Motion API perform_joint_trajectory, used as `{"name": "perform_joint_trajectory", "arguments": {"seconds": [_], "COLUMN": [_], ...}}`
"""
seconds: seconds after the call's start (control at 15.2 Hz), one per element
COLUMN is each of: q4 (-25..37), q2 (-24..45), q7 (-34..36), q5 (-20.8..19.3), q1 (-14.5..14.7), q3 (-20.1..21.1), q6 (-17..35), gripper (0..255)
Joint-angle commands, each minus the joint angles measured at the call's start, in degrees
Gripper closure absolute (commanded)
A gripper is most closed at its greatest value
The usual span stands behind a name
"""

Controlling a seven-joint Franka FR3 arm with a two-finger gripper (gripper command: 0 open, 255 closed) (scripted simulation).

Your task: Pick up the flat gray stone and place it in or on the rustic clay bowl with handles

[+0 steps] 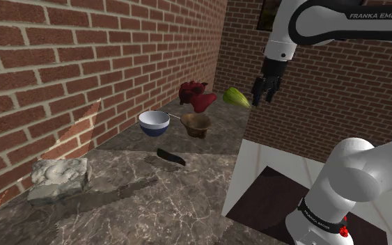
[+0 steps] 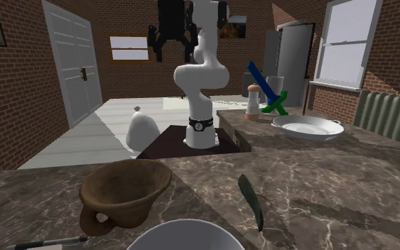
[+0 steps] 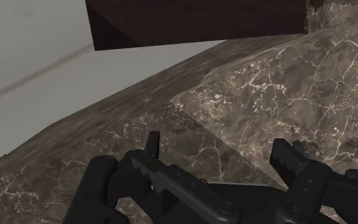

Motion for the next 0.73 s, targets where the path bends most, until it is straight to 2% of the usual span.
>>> {"name": "perform_joint_trajectory", "arguments": {"seconds": [0.0,0.66], "q4": [0.0,0.1], "q2": [0.0,16.5], "q7": [0.0,-0.5], "q5": [0.0,3.5], "q1": [0.0,4.9], "q3": [0.0,3.4], "q6": [0.0,16.2], "gripper": [0,0]}}
